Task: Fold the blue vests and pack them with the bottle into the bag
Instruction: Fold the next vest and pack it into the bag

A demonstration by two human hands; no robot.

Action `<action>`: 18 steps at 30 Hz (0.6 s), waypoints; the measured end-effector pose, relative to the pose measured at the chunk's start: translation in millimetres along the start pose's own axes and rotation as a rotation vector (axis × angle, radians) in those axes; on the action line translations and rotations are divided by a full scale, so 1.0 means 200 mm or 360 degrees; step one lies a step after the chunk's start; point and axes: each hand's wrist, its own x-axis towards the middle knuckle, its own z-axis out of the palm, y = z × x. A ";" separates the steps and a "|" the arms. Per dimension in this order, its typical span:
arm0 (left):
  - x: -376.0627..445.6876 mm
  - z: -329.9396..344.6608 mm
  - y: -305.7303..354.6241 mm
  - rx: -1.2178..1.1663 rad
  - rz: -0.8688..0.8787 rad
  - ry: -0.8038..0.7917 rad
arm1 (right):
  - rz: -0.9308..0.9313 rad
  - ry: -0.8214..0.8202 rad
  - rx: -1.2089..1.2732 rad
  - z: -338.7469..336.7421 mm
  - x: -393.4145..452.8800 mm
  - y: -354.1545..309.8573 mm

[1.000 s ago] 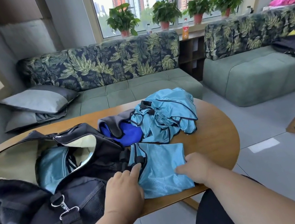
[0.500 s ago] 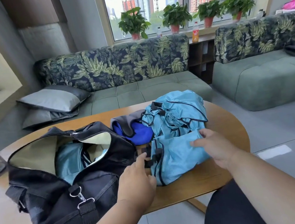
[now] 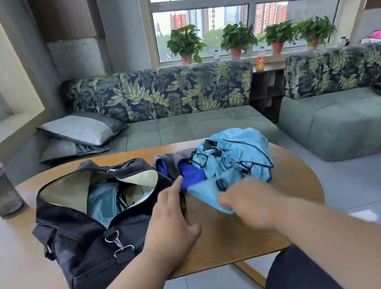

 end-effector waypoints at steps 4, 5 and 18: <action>-0.12 0.09 -0.08 0.0503 0.0322 -0.0337 | 0.0067 -0.0160 0.0256 0.40 -0.13 -0.11; -0.13 0.11 -0.11 0.0601 0.0399 -0.0379 | 0.0094 -0.0137 0.0389 0.45 -0.16 -0.12; -0.23 0.22 -0.14 0.0866 0.0488 -0.0516 | 0.0379 -0.0047 0.0823 0.56 -0.29 -0.08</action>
